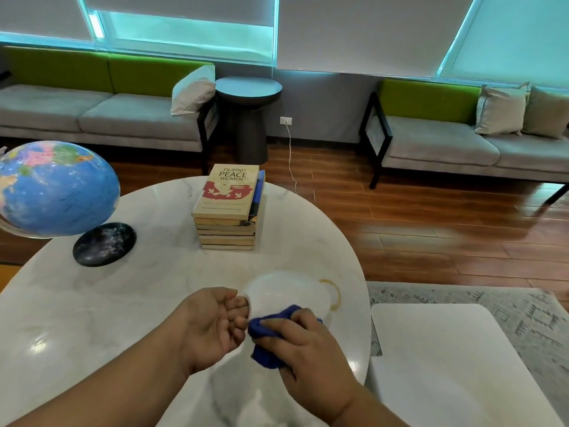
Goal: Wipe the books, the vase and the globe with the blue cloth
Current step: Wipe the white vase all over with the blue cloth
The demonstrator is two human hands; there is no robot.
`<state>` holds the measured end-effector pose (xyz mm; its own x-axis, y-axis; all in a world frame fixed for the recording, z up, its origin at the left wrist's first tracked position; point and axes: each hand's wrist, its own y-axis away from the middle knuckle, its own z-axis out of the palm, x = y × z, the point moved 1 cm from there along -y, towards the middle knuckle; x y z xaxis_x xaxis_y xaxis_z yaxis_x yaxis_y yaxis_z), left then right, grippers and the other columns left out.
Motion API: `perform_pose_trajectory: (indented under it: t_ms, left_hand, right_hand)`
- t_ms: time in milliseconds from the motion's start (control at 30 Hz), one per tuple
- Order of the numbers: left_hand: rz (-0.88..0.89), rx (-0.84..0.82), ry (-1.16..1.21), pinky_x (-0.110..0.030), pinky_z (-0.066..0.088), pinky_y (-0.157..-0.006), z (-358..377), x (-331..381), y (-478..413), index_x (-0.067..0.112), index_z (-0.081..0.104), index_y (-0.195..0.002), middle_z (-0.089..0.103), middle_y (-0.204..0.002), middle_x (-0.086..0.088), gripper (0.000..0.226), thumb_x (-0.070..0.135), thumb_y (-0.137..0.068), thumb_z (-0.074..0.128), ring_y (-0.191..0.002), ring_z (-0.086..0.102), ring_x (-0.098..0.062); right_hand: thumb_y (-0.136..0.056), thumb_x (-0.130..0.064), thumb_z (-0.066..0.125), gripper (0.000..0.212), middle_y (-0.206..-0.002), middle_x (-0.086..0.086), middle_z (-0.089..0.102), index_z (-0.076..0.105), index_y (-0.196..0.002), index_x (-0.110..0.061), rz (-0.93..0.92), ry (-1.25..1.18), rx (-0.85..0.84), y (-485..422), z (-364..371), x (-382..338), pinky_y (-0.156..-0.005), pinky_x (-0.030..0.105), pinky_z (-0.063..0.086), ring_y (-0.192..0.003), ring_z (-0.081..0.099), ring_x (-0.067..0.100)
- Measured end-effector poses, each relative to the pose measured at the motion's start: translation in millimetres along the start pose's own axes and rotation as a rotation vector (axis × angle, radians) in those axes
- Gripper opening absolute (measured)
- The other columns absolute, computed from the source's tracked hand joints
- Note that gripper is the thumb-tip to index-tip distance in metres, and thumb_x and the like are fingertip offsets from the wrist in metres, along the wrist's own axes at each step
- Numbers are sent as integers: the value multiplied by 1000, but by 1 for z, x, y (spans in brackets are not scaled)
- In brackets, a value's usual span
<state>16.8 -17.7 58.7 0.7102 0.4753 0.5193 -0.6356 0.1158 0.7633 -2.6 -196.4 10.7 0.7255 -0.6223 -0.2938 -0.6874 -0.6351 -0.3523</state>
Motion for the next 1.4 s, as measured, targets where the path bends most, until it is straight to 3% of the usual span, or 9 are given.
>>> perform_pose_trajectory:
  t_ms: [167,400,600,667,867,967,1133,1233,1400]
  left_hand:
    - [-71,-62,61,-22,35,-49,4,-2,0,0,59,-97,52,-64,-7,32,22,-97,37,-50,35,-12]
    - [-48,34,66,-18,30,-43,-10,-3,-10,9,50,-80,35,-59,-1,24,22,-98,42,-47,30,-9]
    - [2,257,-93,-17,34,-35,-37,-17,-28,7,56,-88,43,-62,-4,11,14,-96,55,-41,36,-10]
    - [21,287,-137,-17,34,-36,-42,-21,-30,4,56,-90,43,-62,-5,11,13,-96,55,-46,35,-11]
    - [160,269,-282,-24,35,-48,-51,-28,-30,2,57,-85,41,-61,-6,17,13,-97,54,-51,35,-13]
    - [253,201,-411,-26,30,-54,-60,-25,-29,4,50,-80,37,-62,-6,21,14,-98,51,-54,30,-15]
    - [370,138,-660,-28,27,-57,-76,-25,-27,6,44,-80,40,-67,-6,22,14,-101,44,-62,33,-16]
    - [343,82,-682,-26,31,-57,-81,-26,-27,8,46,-86,43,-75,-6,19,18,-102,43,-64,38,-15]
    - [361,41,-761,-28,33,-64,-95,-25,-24,-7,47,-94,46,-74,-4,31,23,-101,44,-70,40,-15]
  right_hand:
    - [-80,-18,53,47,-130,-17,54,60,-124,-33,182,-9,193,-15,2,0,-82,25,48,-91,47,17]
    - [-88,-26,53,26,-125,-14,57,65,-110,-34,-86,100,122,22,24,18,-83,26,43,-86,47,18]
    - [-88,-10,56,51,-137,-11,45,50,-131,-36,705,-260,101,25,30,61,-104,21,34,-107,41,11]
    - [-91,-12,54,48,-141,-12,41,50,-134,-32,723,-258,70,16,27,59,-106,17,28,-115,40,11]
    - [-86,-7,49,58,-137,-23,36,49,-134,-40,396,-281,-90,-12,16,24,-102,8,18,-114,33,8]
    - [-90,-9,52,46,-134,-14,47,56,-129,-34,693,-405,20,-8,14,51,-101,13,26,-117,44,14]
    - [-96,-13,51,26,-100,12,70,60,-120,-19,1384,-1162,-29,5,9,74,-81,38,52,-96,63,31]
    - [-94,-13,55,23,-95,15,72,62,-116,-16,1467,-1218,-27,13,15,71,-78,40,53,-93,65,33]
    - [-96,-8,47,33,-108,1,70,65,-114,-29,1286,-1218,132,16,20,60,-82,34,51,-102,62,24]
